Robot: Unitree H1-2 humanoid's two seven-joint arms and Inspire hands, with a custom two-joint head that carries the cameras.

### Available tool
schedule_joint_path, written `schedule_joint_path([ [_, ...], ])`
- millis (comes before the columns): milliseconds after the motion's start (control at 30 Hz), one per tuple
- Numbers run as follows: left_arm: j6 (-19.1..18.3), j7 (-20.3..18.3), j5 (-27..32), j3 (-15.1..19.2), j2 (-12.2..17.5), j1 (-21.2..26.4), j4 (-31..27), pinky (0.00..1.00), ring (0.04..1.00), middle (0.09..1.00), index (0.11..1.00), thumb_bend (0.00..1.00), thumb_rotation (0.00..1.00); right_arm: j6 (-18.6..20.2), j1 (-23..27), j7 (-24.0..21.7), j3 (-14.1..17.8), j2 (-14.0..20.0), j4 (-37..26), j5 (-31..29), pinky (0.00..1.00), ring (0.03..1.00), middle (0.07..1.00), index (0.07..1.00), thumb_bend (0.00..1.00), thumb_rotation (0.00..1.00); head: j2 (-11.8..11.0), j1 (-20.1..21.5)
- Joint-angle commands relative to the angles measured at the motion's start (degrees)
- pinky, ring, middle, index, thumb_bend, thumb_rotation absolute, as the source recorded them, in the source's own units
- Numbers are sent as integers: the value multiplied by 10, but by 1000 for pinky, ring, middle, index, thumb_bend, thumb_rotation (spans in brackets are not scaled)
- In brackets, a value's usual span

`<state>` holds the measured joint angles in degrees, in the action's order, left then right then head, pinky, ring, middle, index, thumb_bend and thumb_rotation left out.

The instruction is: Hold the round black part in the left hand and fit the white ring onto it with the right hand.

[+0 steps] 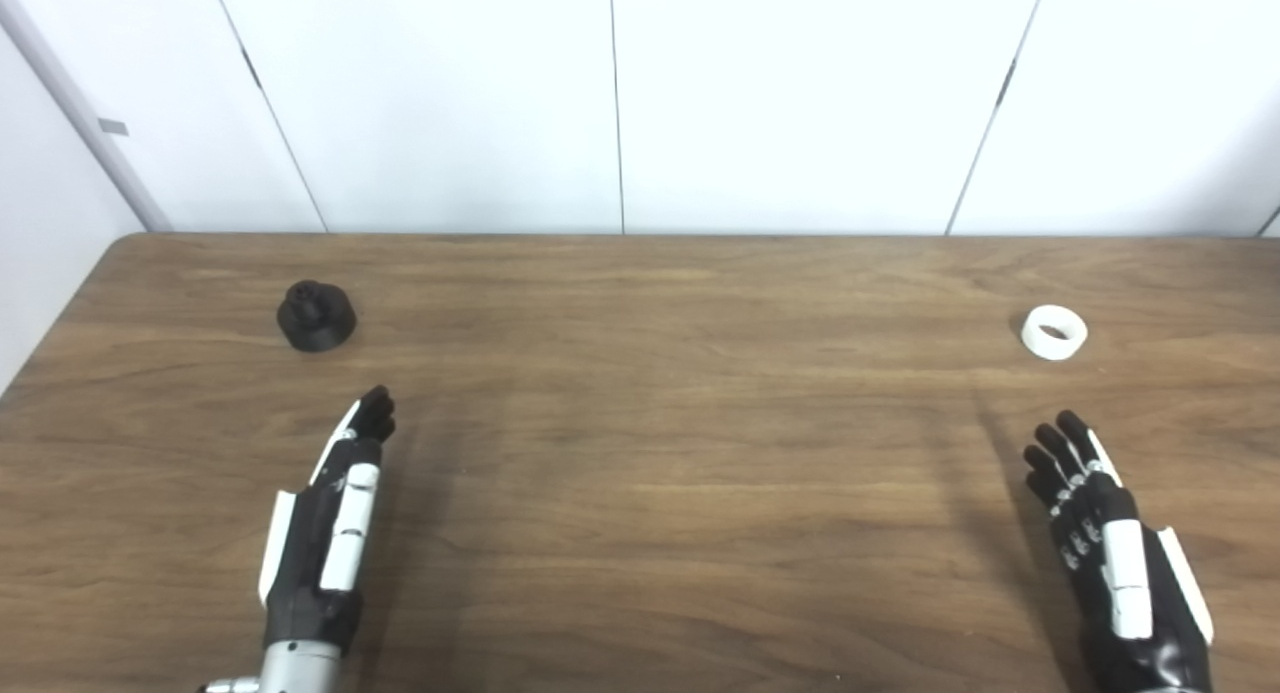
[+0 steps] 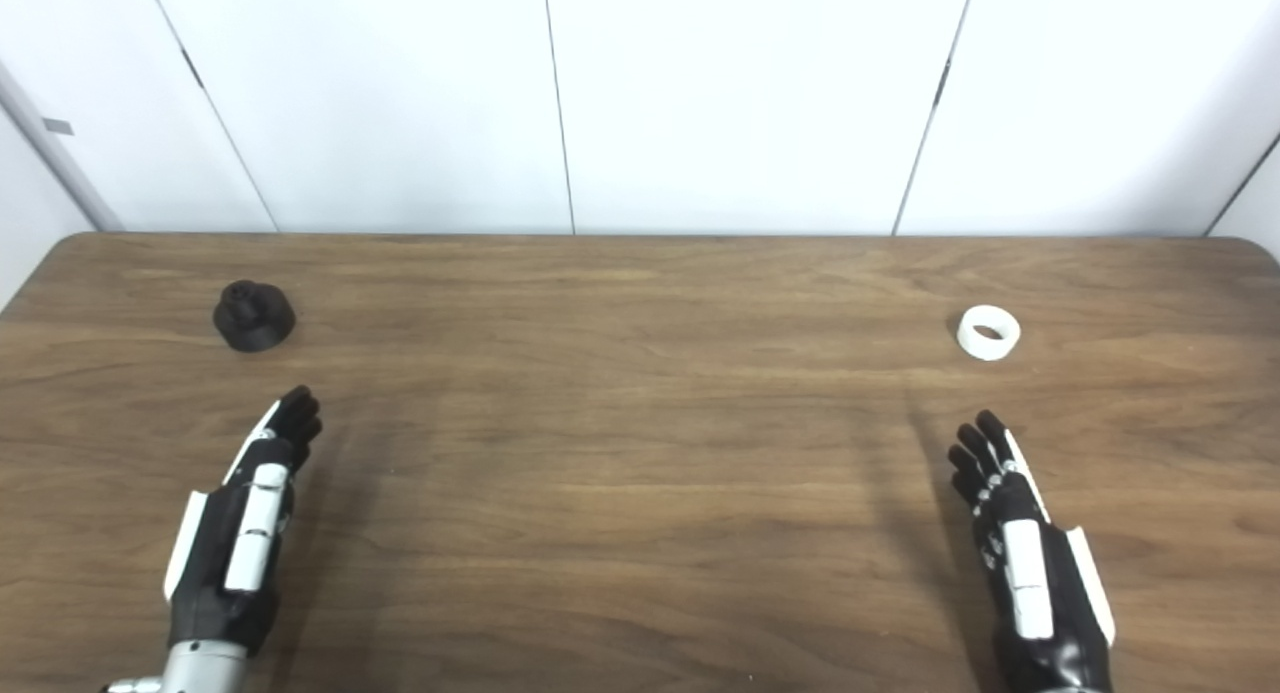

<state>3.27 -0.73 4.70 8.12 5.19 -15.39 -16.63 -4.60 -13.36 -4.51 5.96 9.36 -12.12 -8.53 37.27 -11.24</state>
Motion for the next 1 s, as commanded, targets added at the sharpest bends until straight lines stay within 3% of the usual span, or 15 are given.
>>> schedule_joint_path([
  [0, 30, 5, -13, -9, -20, -53, -4, 995, 952, 937, 928, 404, 818, -19, -11, -7, 9, 6, 23, -9, 956, 937, 952, 964, 562, 999, -11, -18],
  [100, 44, 6, -23, -18, -23, -55, 7, 999, 959, 941, 933, 420, 826, -41, -9, -22, 12, 13, 46, -22, 970, 945, 962, 973, 570, 990, -38, -47],
  [267, 54, 14, -50, -32, -26, -58, 24, 1000, 970, 945, 944, 479, 825, -45, -6, -34, 13, 16, 69, -39, 995, 964, 972, 989, 591, 989, -71, -71],
  [467, 53, 23, -57, -39, -34, -59, 37, 1000, 978, 943, 935, 463, 780, -63, 0, -42, 11, 21, 89, -37, 1000, 998, 998, 1000, 551, 1000, -103, -90],
  [767, 59, 34, -55, -47, -37, -56, 46, 1000, 981, 944, 930, 438, 680, -56, 3, -25, 17, 18, 100, 1, 1000, 998, 980, 1000, 469, 1000, -118, -98],
  [967, 52, 41, -54, -49, -42, -51, 46, 1000, 977, 937, 927, 503, 562, -54, 8, -28, 24, 19, 106, -4, 1000, 994, 980, 1000, 453, 1000, -118, -103],
])
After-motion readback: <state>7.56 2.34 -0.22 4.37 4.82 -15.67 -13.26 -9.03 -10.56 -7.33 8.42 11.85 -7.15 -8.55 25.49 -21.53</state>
